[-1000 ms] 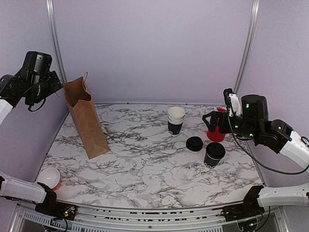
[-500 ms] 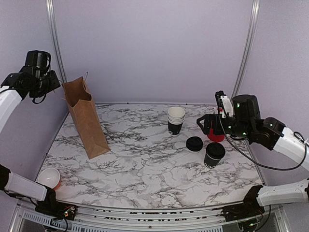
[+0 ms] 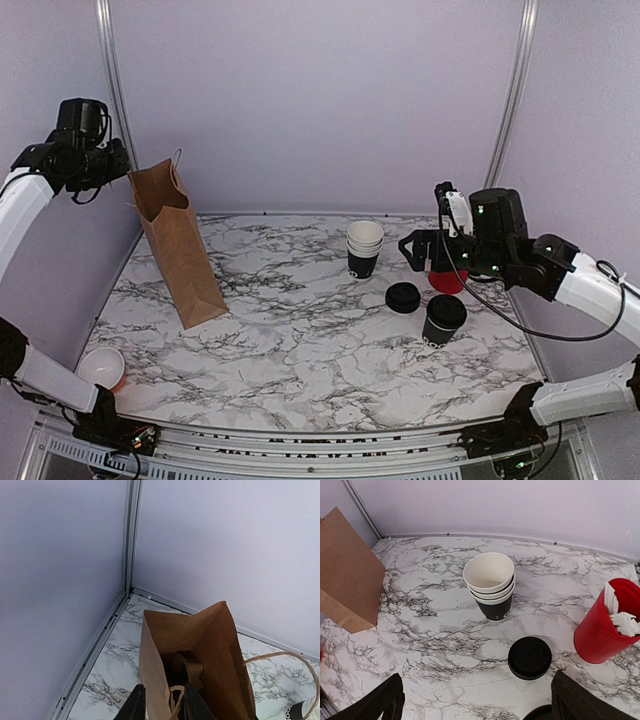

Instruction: Pack the takeout coffee

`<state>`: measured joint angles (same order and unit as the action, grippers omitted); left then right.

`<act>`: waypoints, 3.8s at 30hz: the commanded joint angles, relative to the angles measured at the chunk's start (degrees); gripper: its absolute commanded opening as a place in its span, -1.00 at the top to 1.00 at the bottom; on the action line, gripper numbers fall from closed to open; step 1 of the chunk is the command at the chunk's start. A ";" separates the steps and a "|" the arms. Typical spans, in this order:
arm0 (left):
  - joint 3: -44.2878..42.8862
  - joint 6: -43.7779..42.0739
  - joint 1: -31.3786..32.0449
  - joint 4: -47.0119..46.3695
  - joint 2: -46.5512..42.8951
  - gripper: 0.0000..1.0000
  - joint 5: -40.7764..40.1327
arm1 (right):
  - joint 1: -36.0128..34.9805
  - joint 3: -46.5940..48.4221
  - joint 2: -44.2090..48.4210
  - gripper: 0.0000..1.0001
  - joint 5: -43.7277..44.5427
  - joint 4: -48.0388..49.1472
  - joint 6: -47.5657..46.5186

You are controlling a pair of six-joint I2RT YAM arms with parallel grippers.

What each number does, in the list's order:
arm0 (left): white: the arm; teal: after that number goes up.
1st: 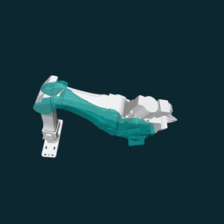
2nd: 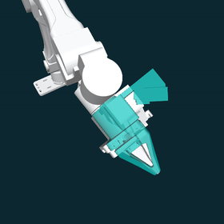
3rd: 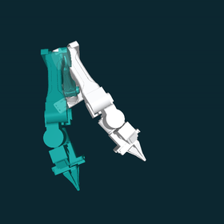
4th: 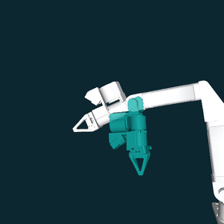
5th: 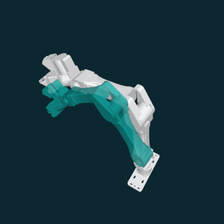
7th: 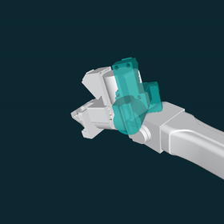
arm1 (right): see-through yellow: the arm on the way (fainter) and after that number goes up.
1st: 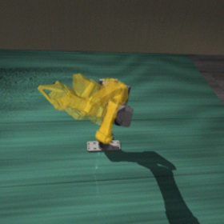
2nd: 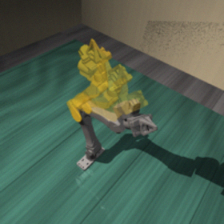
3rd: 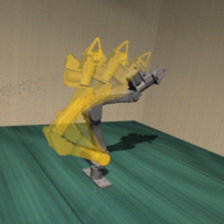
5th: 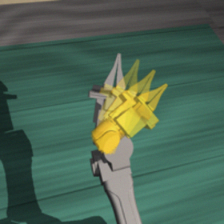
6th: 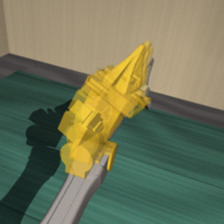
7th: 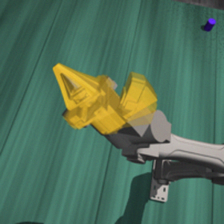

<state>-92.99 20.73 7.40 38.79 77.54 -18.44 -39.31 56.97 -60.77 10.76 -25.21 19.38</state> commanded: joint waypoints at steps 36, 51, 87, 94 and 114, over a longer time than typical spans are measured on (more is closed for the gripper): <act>-6.26 -4.19 -3.88 10.65 -1.41 -0.21 8.98 | 0.39 7.08 -4.85 -1.00 -1.69 -0.56 -2.21; -4.53 -7.98 -2.40 9.14 1.93 0.81 13.89 | 0.39 6.91 -5.77 -1.00 -1.84 1.52 -2.85; -17.07 -11.82 23.32 11.74 4.31 1.00 24.64 | 0.42 6.02 -4.95 -0.99 3.12 -16.42 0.57; -15.29 -5.01 27.20 3.46 3.70 1.00 26.74 | 0.44 2.93 -1.69 -0.98 7.01 -24.17 7.03; 3.35 8.14 40.50 -18.94 -0.77 1.00 17.70 | 0.94 -6.01 -0.11 -0.93 9.97 -24.26 13.12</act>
<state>-92.16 28.10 47.75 25.19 79.00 -0.58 -39.20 51.96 -60.77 18.76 -51.37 31.75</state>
